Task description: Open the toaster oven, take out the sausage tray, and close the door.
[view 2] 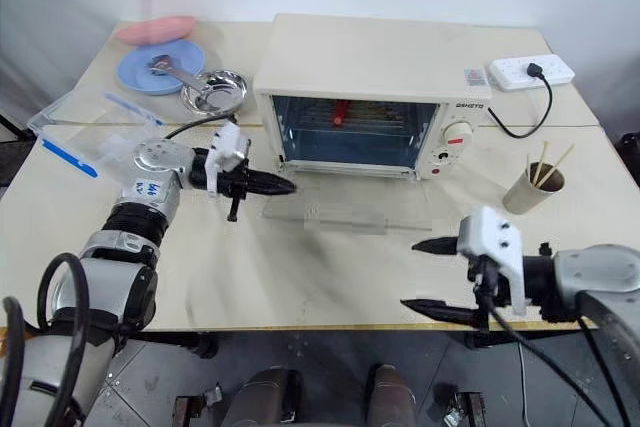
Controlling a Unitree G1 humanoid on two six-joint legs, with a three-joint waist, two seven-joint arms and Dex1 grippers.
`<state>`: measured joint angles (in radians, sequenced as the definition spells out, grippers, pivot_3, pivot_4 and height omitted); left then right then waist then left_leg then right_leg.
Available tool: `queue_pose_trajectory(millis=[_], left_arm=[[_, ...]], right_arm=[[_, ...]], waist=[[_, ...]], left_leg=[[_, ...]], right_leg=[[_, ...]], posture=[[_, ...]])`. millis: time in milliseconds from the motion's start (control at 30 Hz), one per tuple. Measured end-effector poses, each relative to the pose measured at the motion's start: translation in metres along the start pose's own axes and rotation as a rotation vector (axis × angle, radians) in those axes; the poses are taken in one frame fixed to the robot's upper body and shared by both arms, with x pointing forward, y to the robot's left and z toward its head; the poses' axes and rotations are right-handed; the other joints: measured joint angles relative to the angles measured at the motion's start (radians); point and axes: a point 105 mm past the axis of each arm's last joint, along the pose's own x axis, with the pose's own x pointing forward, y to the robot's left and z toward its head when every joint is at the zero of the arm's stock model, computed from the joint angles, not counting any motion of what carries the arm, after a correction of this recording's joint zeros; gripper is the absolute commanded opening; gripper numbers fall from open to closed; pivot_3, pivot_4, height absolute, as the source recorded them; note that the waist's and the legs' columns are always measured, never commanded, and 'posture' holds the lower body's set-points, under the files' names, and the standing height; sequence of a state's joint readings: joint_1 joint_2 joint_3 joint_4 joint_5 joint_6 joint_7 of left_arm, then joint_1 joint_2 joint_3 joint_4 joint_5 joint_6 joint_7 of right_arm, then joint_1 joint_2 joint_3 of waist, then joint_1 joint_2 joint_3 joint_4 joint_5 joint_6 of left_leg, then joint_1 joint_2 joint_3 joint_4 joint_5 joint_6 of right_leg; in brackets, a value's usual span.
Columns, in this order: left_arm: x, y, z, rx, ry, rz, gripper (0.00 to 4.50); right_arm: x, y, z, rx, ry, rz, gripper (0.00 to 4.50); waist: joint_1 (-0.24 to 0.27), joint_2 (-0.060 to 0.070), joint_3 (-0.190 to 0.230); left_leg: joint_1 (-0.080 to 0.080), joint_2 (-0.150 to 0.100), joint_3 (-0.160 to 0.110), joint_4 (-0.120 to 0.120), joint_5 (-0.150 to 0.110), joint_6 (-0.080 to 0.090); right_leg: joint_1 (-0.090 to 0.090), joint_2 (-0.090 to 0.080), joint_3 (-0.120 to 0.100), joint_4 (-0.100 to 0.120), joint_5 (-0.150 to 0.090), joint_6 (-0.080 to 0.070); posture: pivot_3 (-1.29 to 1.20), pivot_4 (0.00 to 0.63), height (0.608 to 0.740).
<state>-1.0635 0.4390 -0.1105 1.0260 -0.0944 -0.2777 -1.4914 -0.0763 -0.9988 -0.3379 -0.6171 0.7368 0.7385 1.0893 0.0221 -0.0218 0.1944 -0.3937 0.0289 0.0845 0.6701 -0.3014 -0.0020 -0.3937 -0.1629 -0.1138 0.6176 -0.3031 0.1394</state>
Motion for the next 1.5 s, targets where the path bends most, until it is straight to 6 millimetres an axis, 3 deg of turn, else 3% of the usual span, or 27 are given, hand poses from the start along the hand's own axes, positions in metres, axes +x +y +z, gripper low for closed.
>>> queue_pose_trajectory(millis=[200, 300, 500, 600, 800, 933, 1033, 1233, 1367, 1500], left_arm=[[0.007, -0.008, -0.01, 0.166, 0.125, -0.055, 0.03], [0.009, -0.006, -0.009, 0.241, 0.129, -0.028, 0.03], [0.007, -0.002, -0.01, 0.237, 0.032, 0.112, 0.03], [-0.003, 0.004, -0.008, 0.205, -0.069, 0.255, 0.52], [-0.027, -0.001, 0.002, 0.104, -0.333, 0.534, 2.4], [-0.039, -0.016, 0.011, 0.002, -0.502, 0.662, 3.64], [-0.047, -0.018, 0.019, -0.016, -0.536, 0.705, 4.47], [-0.049, -0.017, 0.026, -0.03, -0.565, 0.739, 4.47], [-0.047, -0.017, 0.025, -0.048, -0.569, 0.743, 4.5], [-0.046, -0.018, 0.024, -0.054, -0.57, 0.744, 4.5]], right_arm=[[0.017, -0.028, 0.031, -0.088, -0.118, -0.105, 4.5], [0.041, -0.048, 0.031, -0.142, -0.118, -0.191, 4.5], [0.078, -0.067, 0.029, -0.265, -0.077, -0.272, 4.5], [0.095, -0.081, 0.032, -0.322, -0.057, -0.331, 4.5], [0.121, -0.109, 0.036, -0.391, -0.001, -0.453, 4.5], [0.118, -0.149, 0.041, -0.503, 0.114, -0.663, 4.5], [0.121, -0.159, 0.043, -0.545, 0.128, -0.705, 4.5], [0.141, -0.176, 0.033, -0.611, 0.216, -0.738, 4.5], [0.146, -0.185, 0.034, -0.709, 0.272, -0.761, 3.58], [0.15, -0.184, 0.033, -0.786, 0.306, -0.761, 2.15]], waist=[[-0.001, 0.0, 0.0], [-0.002, 0.0, 0.0], [-0.004, 0.0, 0.0], [-0.008, 0.0, 0.0], [-0.027, 0.0, 0.0], [-0.041, 0.0, 0.0], [-0.042, 0.0, 0.0], [-0.052, 0.0, 0.0], [-0.054, 0.0, 0.0], [-0.053, 0.0, 0.0]], left_leg=[[-0.001, 0.0, 0.0, 0.001, 0.0, 0.0], [-0.001, 0.0, 0.0, 0.003, 0.0, 0.0], [-0.013, 0.0, 0.0, 0.011, -0.001, 0.002], [-0.014, 0.0, 0.0, 0.012, -0.001, 0.002], [-0.014, 0.0, 0.001, 0.012, -0.001, 0.002], [-0.013, 0.001, 0.001, 0.012, -0.001, 0.001], [-0.013, 0.001, 0.001, 0.012, -0.001, 0.001], [-0.013, 0.001, 0.002, 0.011, -0.001, 0.001], [-0.013, 0.001, 0.003, 0.01, -0.001, 0.001], [-0.013, 0.001, 0.003, 0.01, -0.001, 0.001]], right_leg=[[0.0, 0.0, 0.0, 0.0, 0.0, 0.0], [-0.001, 0.0, 0.0, 0.001, 0.0, 0.0], [-0.01, 0.0, 0.0, 0.005, 0.001, 0.001], [-0.011, -0.001, 0.0, 0.005, 0.001, 0.001], [-0.012, -0.002, -0.001, 0.007, 0.002, 0.002], [-0.013, -0.002, -0.002, 0.009, 0.002, 0.001], [-0.013, -0.002, -0.002, 0.009, 0.002, 0.001], [-0.013, -0.002, -0.001, 0.009, 0.002, 0.001], [-0.014, -0.002, -0.001, 0.009, 0.002, 0.001], [-0.014, -0.002, -0.001, 0.009, 0.002, 0.001]], posture=[[0.0, 0.15, 0.74], [0.0, 0.15, 0.74], [0.0, 0.15, 0.74], [0.0, 0.15, 0.74], [0.0, 0.15, 0.74], [0.0, 0.15, 0.74], [0.0, 0.15, 0.74], [0.0, 0.15, 0.74], [0.0, 0.15, 0.74], [0.0, 0.15, 0.74]])
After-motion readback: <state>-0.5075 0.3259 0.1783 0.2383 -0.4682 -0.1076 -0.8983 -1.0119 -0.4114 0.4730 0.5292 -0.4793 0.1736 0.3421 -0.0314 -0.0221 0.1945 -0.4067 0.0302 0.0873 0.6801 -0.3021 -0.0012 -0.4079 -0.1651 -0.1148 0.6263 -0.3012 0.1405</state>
